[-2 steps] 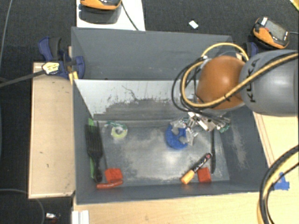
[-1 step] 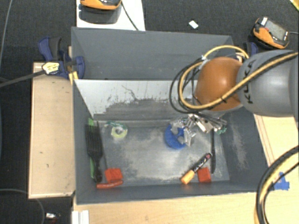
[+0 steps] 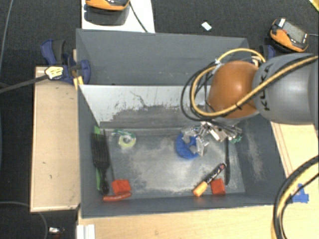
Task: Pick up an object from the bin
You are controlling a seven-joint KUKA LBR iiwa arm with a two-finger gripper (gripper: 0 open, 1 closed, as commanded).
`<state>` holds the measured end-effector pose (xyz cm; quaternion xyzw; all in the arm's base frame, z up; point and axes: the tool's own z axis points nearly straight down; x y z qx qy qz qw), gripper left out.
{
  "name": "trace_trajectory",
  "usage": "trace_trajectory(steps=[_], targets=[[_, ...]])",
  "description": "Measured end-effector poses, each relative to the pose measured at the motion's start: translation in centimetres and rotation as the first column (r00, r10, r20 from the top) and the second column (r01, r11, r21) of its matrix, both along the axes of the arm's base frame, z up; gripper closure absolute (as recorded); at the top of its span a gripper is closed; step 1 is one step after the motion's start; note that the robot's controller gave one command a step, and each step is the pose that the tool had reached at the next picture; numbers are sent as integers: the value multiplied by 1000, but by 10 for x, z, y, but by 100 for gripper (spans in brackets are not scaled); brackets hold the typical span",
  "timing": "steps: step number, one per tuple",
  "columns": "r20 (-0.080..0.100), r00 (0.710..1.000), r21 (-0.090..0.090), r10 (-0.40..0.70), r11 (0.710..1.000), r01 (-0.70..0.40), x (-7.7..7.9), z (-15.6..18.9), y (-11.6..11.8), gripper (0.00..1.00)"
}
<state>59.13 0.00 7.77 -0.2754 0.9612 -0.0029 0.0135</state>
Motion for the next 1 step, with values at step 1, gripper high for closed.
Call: trace_trajectory(steps=[1], targets=[[0,1000,0,0,1000,0,0,0,0,100]])
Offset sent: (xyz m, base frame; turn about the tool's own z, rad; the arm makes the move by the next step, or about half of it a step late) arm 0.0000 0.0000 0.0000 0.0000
